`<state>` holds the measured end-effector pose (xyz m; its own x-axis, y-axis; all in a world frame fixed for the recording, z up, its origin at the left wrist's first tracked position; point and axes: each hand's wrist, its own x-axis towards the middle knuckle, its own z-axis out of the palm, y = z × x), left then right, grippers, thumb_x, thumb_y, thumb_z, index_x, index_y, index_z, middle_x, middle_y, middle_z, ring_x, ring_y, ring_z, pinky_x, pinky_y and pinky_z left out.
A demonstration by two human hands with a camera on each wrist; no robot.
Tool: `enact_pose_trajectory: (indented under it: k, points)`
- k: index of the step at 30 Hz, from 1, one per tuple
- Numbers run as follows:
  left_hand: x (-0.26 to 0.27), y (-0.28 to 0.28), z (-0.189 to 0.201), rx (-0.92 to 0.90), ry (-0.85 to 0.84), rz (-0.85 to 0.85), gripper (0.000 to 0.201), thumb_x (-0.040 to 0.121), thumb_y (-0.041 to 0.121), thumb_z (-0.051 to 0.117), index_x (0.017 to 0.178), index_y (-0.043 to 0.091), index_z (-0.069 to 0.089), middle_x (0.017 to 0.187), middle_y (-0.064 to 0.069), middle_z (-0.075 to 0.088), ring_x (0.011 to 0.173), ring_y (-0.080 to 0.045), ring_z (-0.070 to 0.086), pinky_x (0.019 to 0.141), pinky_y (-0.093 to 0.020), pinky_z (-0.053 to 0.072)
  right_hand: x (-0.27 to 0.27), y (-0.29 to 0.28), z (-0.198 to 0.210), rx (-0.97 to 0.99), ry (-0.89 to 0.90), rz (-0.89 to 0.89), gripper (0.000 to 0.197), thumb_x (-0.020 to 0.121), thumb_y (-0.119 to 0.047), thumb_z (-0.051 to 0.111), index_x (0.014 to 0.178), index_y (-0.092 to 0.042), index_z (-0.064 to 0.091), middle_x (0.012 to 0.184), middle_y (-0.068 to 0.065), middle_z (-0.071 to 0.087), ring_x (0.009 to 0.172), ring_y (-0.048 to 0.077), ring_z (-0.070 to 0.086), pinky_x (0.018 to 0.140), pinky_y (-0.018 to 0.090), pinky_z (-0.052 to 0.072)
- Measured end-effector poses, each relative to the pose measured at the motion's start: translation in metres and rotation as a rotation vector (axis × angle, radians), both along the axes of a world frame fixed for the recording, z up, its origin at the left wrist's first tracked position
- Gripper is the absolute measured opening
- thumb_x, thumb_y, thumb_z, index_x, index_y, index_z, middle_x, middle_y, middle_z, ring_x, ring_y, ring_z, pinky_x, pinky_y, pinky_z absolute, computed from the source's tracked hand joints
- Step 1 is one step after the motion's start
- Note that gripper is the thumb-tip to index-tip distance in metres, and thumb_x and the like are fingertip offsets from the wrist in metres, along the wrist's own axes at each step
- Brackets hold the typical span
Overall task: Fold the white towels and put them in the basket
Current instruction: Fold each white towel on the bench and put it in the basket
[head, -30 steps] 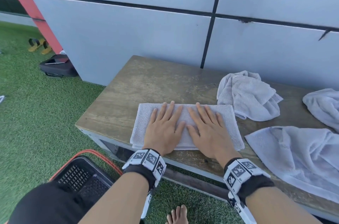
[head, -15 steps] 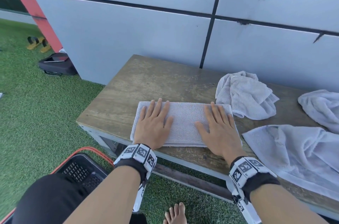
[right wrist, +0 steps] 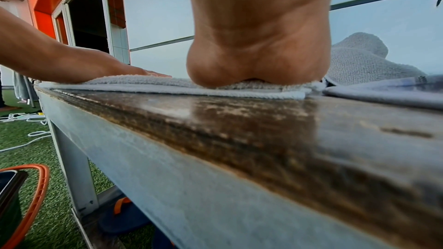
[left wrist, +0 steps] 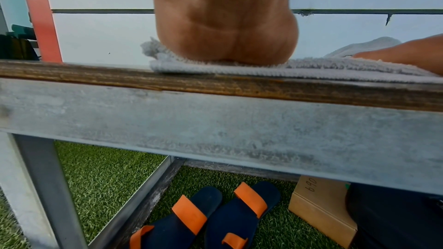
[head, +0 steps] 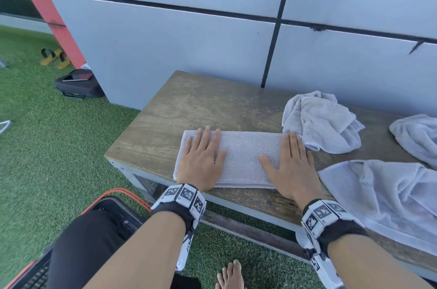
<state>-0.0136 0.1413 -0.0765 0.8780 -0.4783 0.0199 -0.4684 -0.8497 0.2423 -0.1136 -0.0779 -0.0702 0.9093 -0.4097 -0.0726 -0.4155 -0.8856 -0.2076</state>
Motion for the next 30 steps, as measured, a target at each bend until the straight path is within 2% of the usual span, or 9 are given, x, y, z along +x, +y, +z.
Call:
enact_pose_trajectory:
  k: [10,13,15,18,20,23,26,28,30]
  points:
    - [0.004,0.011,-0.002,-0.015,0.029,0.067,0.069,0.098,0.065,0.009,0.158,0.034,-0.002,0.166,0.008,-0.01,0.151,-0.011,-0.014,0.124,-0.044,-0.002,0.001,-0.002,-0.001,0.018,-0.012,0.013,0.099,0.086,-0.082,0.009,0.156,-0.018,-0.018,0.164,-0.003,-0.023,0.151,0.012,-0.019,0.124,0.045,0.0]
    - [0.003,0.01,-0.002,-0.012,0.022,0.076,0.069,0.098,0.065,0.009,0.158,0.033,-0.001,0.166,0.007,-0.009,0.152,-0.012,-0.012,0.124,-0.045,0.0,-0.005,-0.01,0.0,0.114,-0.067,0.103,0.092,0.093,-0.073,0.026,0.159,-0.019,-0.01,0.165,-0.008,-0.02,0.151,0.009,-0.018,0.125,0.041,0.0]
    - [0.002,0.008,-0.001,-0.006,0.011,0.086,0.068,0.098,0.063,0.009,0.158,0.032,0.0,0.166,0.006,-0.007,0.152,-0.013,-0.011,0.124,-0.046,0.001,-0.014,-0.014,0.005,0.267,-0.186,0.081,0.082,0.096,-0.057,0.044,0.159,-0.019,0.007,0.165,-0.013,-0.004,0.152,0.011,-0.006,0.124,0.043,0.01]
    - [0.001,0.006,0.0,0.006,0.005,0.103,0.068,0.098,0.062,0.009,0.158,0.031,0.001,0.167,0.005,-0.005,0.153,-0.015,-0.009,0.124,-0.048,0.001,-0.031,-0.015,0.007,0.155,-0.321,-0.129,0.059,0.093,-0.044,0.056,0.137,-0.01,0.037,0.137,0.007,0.029,0.124,0.027,0.026,0.107,0.047,0.031]
    - [-0.001,0.005,0.002,0.01,0.018,0.112,0.068,0.099,0.061,0.01,0.158,0.03,0.001,0.167,0.004,-0.004,0.153,-0.016,-0.008,0.124,-0.049,0.001,-0.037,-0.008,0.01,0.033,-0.272,-0.243,0.045,0.093,-0.045,0.052,0.115,-0.006,0.046,0.119,0.014,0.039,0.106,0.03,0.034,0.096,0.047,0.036]
    - [-0.003,0.003,0.005,0.017,0.044,0.132,0.069,0.099,0.06,0.011,0.158,0.028,0.001,0.167,0.003,-0.003,0.153,-0.017,-0.008,0.123,-0.051,0.001,-0.032,0.005,0.022,0.044,-0.103,-0.297,0.035,0.095,-0.042,0.046,0.102,-0.007,0.049,0.115,0.016,0.045,0.106,0.032,0.037,0.092,0.046,0.035]
    - [-0.008,0.002,0.007,0.016,0.089,0.175,0.07,0.099,0.06,0.012,0.158,0.026,-0.001,0.167,0.0,-0.003,0.153,-0.019,-0.008,0.123,-0.052,-0.001,-0.012,0.011,0.04,0.166,-0.048,-0.242,0.036,0.094,-0.034,0.044,0.117,-0.008,0.049,0.116,0.016,0.055,0.108,0.035,0.049,0.086,0.043,0.042]
    - [-0.014,0.0,0.01,0.014,0.139,0.217,0.072,0.099,0.06,0.012,0.158,0.022,-0.002,0.166,-0.003,-0.004,0.152,-0.023,-0.01,0.122,-0.054,-0.003,0.005,0.014,0.057,0.328,-0.137,-0.217,0.046,0.094,-0.028,0.044,0.137,-0.012,0.037,0.111,0.012,0.06,0.097,0.033,0.059,0.076,0.039,0.045]
    - [-0.024,-0.004,0.013,0.025,0.178,0.292,0.075,0.099,0.059,0.014,0.158,0.015,0.0,0.164,-0.008,0.0,0.151,-0.029,-0.005,0.12,-0.057,-0.003,0.026,0.016,0.076,0.359,-0.245,-0.132,0.045,0.096,-0.02,0.047,0.14,-0.014,0.035,0.104,0.008,0.059,0.093,0.03,0.059,0.072,0.037,0.043]
